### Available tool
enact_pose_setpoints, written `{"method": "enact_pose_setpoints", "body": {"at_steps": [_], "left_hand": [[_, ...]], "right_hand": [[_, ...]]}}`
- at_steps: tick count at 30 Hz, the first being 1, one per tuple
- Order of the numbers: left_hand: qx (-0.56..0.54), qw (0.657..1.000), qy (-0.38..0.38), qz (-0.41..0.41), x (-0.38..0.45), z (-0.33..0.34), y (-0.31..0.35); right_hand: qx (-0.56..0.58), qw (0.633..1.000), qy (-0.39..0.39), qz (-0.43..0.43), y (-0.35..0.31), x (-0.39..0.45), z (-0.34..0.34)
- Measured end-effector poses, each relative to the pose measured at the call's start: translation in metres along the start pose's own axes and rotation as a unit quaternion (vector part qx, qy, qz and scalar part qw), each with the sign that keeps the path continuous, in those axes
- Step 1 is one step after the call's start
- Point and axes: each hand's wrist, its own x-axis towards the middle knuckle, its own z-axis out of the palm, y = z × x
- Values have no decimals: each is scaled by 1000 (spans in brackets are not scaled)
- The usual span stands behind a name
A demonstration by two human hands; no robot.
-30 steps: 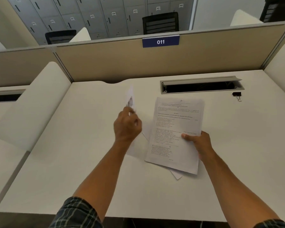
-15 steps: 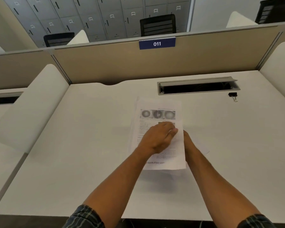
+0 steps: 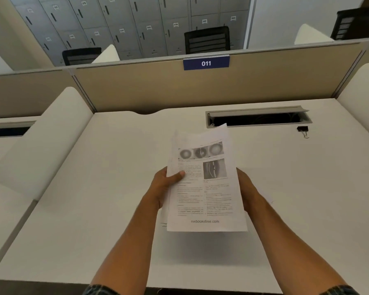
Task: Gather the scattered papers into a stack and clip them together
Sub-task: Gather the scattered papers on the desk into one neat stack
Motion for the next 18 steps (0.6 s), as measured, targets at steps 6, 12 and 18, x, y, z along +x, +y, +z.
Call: {"method": "enact_pose_setpoints", "body": {"at_steps": [6, 12, 18], "left_hand": [[32, 996, 38, 70, -5, 9, 12], [61, 989, -49, 125, -11, 10, 21], [65, 994, -2, 93, -13, 14, -9]], "right_hand": [[-23, 995, -10, -100, -13, -1, -1], [-93, 965, 9, -246, -28, -13, 5], [-174, 970, -5, -167, -2, -14, -1]]}}
